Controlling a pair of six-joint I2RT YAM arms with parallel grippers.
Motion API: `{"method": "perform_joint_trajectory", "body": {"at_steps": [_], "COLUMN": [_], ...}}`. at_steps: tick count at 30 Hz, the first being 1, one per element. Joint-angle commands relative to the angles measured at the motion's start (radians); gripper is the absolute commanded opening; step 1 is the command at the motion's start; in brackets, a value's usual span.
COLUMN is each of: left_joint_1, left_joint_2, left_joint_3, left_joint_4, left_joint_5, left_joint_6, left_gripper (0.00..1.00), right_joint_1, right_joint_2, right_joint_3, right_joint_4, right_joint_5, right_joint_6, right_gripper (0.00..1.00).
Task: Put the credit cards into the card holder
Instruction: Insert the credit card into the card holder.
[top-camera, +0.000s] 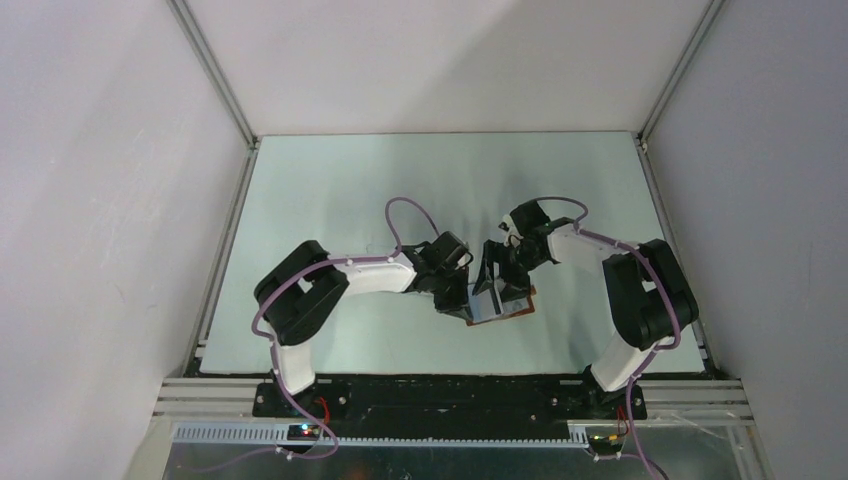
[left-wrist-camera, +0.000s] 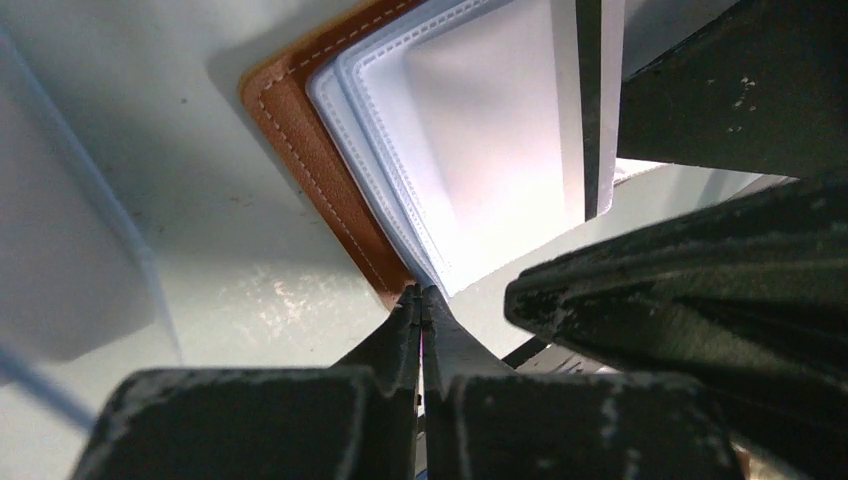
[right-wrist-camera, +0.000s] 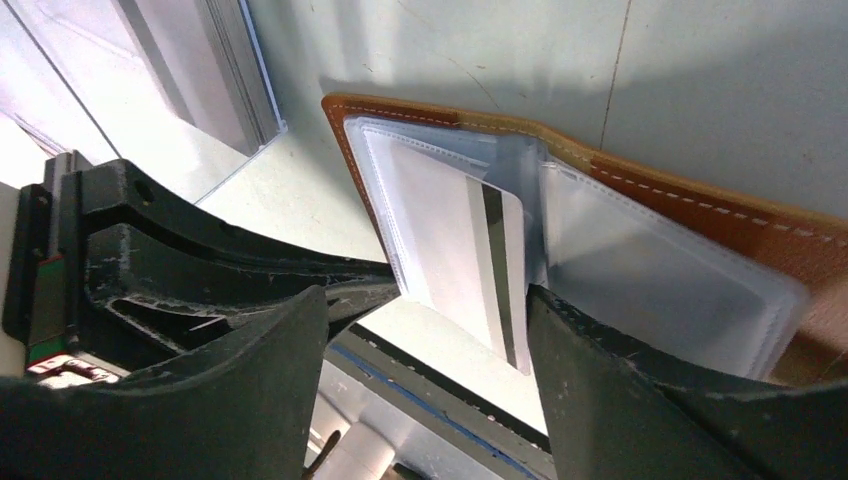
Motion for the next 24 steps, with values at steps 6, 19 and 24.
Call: {"method": "perform_joint_trajectory", "body": {"at_steps": [6,19,24], "left_joint_1": [0.013,0.013,0.025], "left_joint_2": [-0.056,-0.070,-0.164], "left_joint_3": [0.004,-0.010,-0.028], "left_joint_4": [-0.016,-0.031,-0.029], "left_joint_5": [-0.024,-0.016,0.001], "left_joint_6": [0.046,0.092,0.099], "left_gripper": [0.01,0.12,0.45], "right_joint_1": [0.034,0.068,0.024], "right_joint_2": [0.020,-0.002,-0.074], "right_joint_3": [0.006,0.006,0.006], "right_joint_4": [0.016,-0.015,-0.064], "right_joint_5": [-0.033,0.006,0.009], "right_joint_6": [-0.021,-0.054,-0.080], "right_gripper": [0.61,0.63,0.69]}}
